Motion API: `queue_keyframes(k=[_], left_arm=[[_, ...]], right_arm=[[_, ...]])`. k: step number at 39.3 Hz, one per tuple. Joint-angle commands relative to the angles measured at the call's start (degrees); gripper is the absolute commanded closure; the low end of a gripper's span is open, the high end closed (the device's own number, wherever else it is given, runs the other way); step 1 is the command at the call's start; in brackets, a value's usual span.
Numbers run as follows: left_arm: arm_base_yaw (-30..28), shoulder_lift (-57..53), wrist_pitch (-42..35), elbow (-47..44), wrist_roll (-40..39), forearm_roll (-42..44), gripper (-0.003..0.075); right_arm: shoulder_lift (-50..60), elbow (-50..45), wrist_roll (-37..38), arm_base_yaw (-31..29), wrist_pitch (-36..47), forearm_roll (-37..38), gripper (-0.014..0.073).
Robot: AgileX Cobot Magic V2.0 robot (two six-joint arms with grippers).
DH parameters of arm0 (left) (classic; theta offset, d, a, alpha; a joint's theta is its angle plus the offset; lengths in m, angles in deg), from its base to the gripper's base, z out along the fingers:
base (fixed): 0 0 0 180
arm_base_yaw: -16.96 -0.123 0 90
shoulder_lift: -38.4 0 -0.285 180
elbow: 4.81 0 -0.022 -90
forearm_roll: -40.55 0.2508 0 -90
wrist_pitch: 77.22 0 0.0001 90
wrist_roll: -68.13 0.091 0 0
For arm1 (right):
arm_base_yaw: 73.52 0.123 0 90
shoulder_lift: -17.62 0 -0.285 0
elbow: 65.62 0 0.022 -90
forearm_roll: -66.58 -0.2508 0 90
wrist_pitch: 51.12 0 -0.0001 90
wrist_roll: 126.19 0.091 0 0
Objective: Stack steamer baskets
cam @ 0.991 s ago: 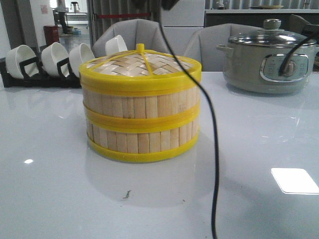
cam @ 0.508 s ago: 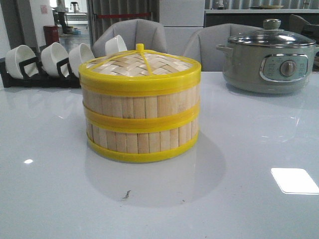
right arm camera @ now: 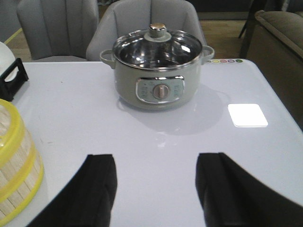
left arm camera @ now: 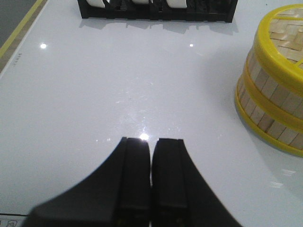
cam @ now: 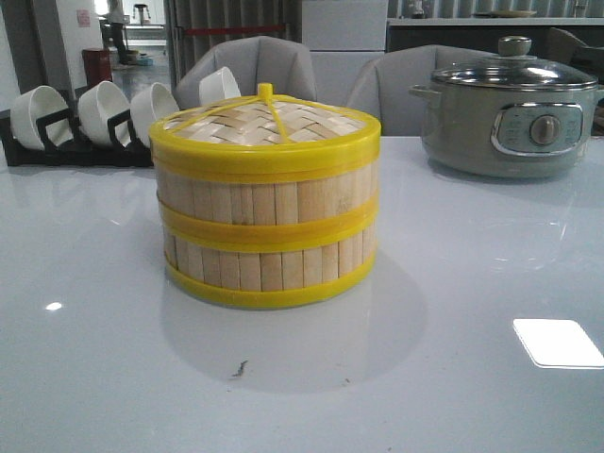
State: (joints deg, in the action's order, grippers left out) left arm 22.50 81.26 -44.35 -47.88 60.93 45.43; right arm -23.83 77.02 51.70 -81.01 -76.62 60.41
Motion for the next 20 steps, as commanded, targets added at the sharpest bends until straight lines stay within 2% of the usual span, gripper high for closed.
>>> queue_keyframes(k=[1, 10, 20], left_arm=[[0.0, 0.4, -4.6, 1.6, -0.4, -0.1, 0.0634], [0.0, 0.4, -4.6, 1.6, -0.4, -0.1, 0.0634], [0.0, 0.4, -4.6, 1.6, -0.4, -0.1, 0.0634]], right_arm=[[4.2, -3.3, -0.3, -1.4, 5.6, -0.2, 0.0108], [12.2, -14.6, -0.3, -1.4, 11.4, -0.2, 0.0108], [14.7, -21.2, -0.4, -1.3, 15.0, -0.2, 0.0108]])
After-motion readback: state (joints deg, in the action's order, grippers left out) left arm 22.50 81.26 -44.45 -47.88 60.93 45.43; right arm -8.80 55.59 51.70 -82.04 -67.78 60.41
